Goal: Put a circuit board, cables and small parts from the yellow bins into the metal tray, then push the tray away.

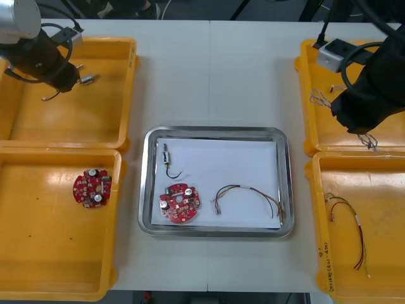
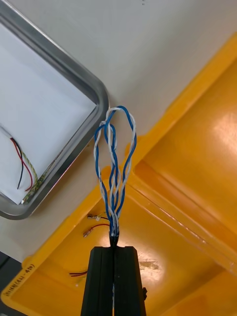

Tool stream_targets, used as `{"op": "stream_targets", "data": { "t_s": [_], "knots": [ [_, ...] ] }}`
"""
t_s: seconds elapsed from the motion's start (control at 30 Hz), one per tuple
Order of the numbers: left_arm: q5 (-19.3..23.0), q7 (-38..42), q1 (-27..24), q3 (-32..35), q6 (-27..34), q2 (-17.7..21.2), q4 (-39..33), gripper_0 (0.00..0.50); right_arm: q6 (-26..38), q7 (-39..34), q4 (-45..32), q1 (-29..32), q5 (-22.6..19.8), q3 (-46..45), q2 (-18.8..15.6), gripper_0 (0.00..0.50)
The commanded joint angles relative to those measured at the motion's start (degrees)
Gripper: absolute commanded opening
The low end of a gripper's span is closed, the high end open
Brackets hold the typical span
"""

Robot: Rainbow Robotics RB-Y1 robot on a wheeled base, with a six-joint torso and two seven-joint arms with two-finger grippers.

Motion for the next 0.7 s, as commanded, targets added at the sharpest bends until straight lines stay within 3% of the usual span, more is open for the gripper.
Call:
{"op": "stream_targets", "data": {
  "t_s": [0.03,0.37,0.7],
  "knots": [
    [-1.63,10.35,-2.06,1.77,3.68,2.75,-4.95,0.000,-0.11,7.34,0.04,-4.36,1.23,3.94,3.36,0.000],
    [-3.39,12.63,-2.06,5.46,12.21,2.84,-10.93,0.000,-2.22,15.78,2.15,-7.35,3.08,8.16,10.22,0.000],
    [-4.89,14.12,-1.97,8.80,18.63,3.02,-15.24,0.000,-6.79,18.68,5.49,-7.87,4.75,14.40,13.56,0.000]
  ]
}}
